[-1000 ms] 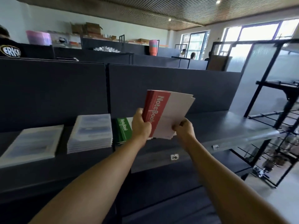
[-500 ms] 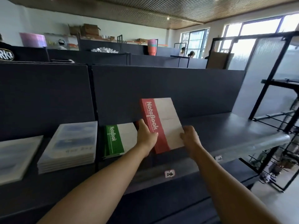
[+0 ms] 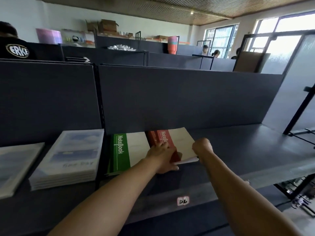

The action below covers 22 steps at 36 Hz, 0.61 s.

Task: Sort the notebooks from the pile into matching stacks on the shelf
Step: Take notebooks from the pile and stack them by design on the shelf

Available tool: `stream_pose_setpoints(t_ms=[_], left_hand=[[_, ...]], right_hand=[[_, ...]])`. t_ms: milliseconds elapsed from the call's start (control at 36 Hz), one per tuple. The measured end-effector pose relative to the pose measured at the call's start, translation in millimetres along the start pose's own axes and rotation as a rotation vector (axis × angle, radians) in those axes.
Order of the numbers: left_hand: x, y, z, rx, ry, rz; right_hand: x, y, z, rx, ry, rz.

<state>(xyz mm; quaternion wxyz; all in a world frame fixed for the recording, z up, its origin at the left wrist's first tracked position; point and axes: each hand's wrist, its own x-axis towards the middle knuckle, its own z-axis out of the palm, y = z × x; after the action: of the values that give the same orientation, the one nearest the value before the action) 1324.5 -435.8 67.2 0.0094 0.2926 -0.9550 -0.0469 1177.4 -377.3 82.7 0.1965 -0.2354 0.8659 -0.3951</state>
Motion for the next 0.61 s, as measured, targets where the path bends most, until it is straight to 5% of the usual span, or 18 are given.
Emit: stream_pose_setpoints(t_ms=[222,333,472,611], left_hand=[[9,-3,3,0.046,-0.002,-0.029],[-1,-11,1,-0.046,0.046,-0.091],[-24,-40,-1,-0.288,0.27,-0.387],[-48,-67,-4,-0.394,0.291,-0.726]], right_hand=[[9,12,2,-0.443,-0.056,-0.088],[0,3,5,-0.622,0.139,-0.34],[-29,-21,33,-0.441,0.008,-0.729],[-61,-38,72,-0.47,-0.187,-0.809]])
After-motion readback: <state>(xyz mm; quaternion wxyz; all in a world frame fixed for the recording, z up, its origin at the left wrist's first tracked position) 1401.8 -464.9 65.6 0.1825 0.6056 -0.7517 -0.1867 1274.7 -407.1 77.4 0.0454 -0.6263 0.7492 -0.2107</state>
